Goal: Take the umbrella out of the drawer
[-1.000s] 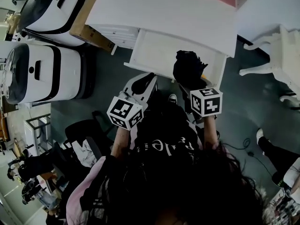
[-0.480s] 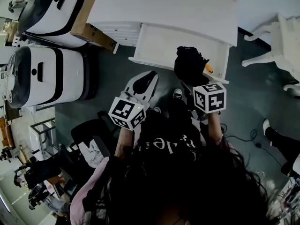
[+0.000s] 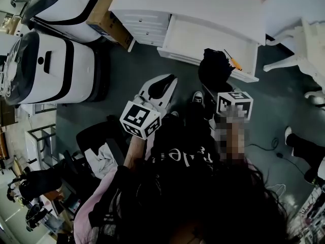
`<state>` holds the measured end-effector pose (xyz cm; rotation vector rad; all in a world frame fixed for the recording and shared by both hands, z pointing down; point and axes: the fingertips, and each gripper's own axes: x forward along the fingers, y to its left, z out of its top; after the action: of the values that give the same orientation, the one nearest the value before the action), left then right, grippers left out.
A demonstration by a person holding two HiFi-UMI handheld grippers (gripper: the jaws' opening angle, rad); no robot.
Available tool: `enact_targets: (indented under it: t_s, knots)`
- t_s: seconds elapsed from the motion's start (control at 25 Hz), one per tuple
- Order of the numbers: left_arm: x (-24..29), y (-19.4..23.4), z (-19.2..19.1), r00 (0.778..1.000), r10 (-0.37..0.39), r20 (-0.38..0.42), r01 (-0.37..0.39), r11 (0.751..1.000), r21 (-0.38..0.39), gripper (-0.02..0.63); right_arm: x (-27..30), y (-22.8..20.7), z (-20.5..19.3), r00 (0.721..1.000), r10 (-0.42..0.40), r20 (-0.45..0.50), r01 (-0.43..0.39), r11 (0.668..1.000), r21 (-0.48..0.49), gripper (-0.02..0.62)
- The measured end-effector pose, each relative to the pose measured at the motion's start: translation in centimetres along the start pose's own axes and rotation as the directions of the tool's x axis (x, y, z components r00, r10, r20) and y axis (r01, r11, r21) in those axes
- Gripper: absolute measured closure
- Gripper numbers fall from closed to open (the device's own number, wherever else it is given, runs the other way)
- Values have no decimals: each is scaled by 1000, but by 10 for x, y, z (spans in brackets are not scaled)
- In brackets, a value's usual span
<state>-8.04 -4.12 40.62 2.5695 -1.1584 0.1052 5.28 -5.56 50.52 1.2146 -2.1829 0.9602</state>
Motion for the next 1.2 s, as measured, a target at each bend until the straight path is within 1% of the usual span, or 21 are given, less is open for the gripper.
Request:
enact_targets:
  t_s: [0.12, 0.28, 0.48, 0.72, 1.0, 1.2]
  knots:
    - [-32, -3, -4, 1000, -19, 15, 19, 1000, 0, 565, -6, 30, -19, 1000, -4, 17, 3, 1000, 19, 318]
    - [-63, -12, -17, 998, -56, 7, 56, 998, -3, 565, -16, 65, -44, 1000, 6, 28, -7, 999, 47, 318]
    - [-84, -28, -27, 996, -93, 2, 93, 996, -8, 565, -33, 88, -66, 1000, -10, 24, 9, 999, 36, 318]
    - [-90, -53, -29, 991, -133, 9, 133, 991, 5, 565, -57, 92, -78, 999, -30, 46, 28, 999, 43, 318]
    - [-89, -82, -33, 990, -143, -1, 143, 990, 12, 565, -83, 83, -91, 998, -30, 58, 27, 998, 53, 318]
    - [-82, -111, -34, 991, -137, -7, 137, 990, 15, 565, -109, 71, -101, 998, -21, 63, 17, 999, 51, 318]
